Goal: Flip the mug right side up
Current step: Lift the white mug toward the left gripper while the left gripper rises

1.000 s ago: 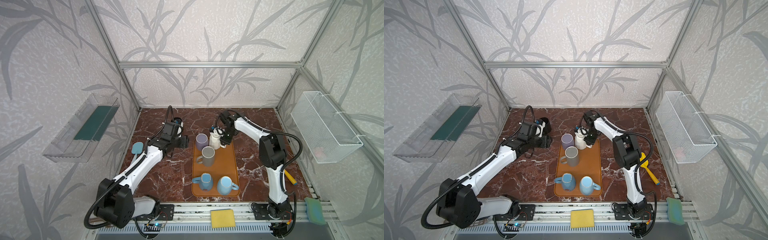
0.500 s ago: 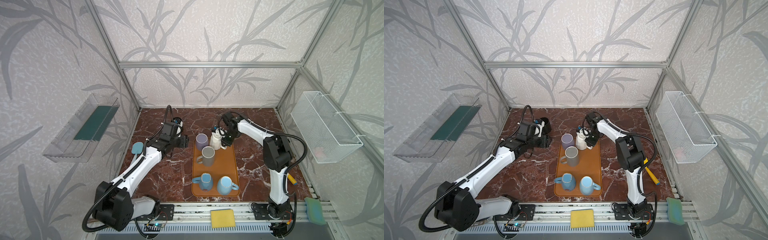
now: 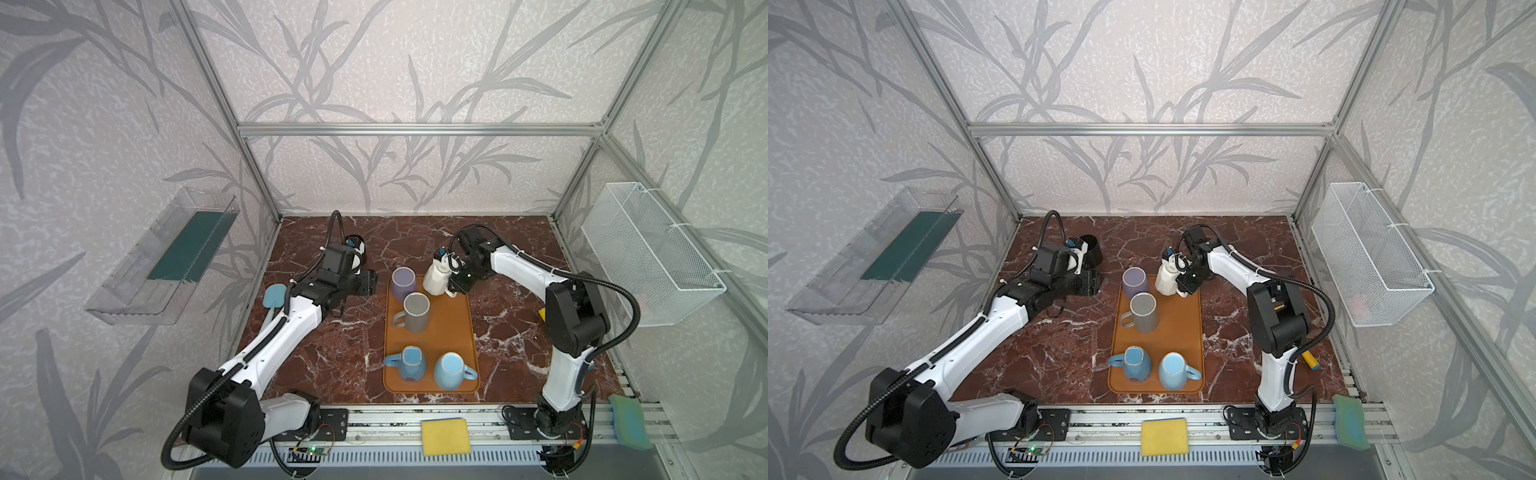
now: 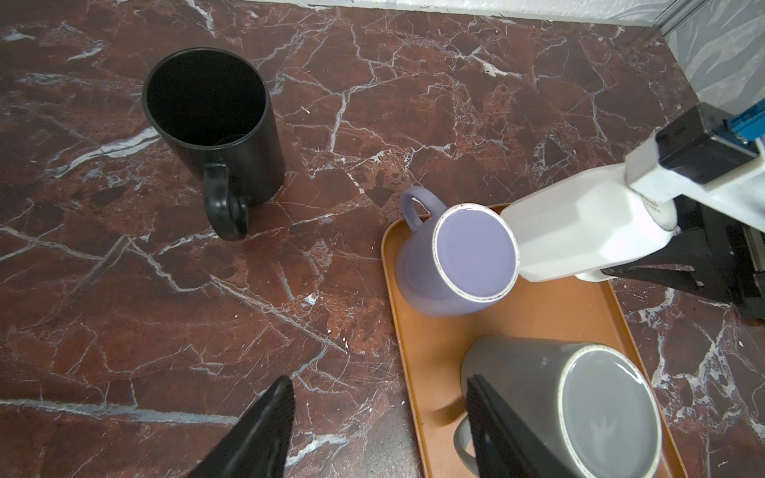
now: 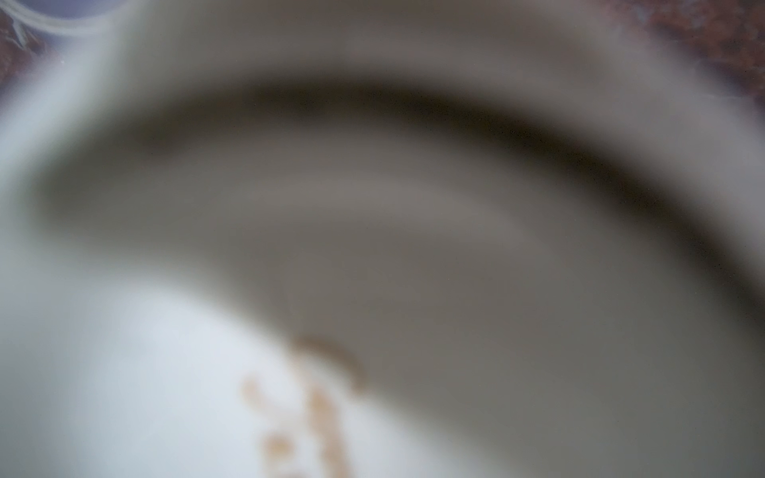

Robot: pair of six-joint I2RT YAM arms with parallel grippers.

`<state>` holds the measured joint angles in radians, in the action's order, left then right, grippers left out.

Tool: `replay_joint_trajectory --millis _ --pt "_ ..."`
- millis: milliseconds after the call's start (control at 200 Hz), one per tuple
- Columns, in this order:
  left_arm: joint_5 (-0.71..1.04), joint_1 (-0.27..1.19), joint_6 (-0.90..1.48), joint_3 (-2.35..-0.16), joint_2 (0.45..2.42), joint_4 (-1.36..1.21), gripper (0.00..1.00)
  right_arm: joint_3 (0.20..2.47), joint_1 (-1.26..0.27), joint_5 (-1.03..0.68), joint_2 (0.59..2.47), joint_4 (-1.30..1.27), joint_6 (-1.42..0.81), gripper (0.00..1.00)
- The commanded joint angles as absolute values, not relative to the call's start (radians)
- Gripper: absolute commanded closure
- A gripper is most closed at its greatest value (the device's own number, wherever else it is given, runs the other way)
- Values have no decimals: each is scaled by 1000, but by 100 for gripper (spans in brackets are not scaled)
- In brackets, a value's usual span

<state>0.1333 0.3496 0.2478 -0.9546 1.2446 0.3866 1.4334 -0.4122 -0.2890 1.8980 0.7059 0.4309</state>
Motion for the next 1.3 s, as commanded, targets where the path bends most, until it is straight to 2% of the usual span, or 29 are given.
replay_joint_trajectory --millis 0,260,855,1295 --pt "140 353 262 -947 1213 367 32 1418 -409 -337 1817 601 386 100" --pt "154 353 267 -948 1201 362 31 1350 -395 -385 1750 521 335 100" --pt "219 353 313 -969 1172 325 31 1276 -333 -636 1570 351 169 100" --pt "341 354 357 -951 1163 226 31 1213 -333 -850 1510 30 -89 100"
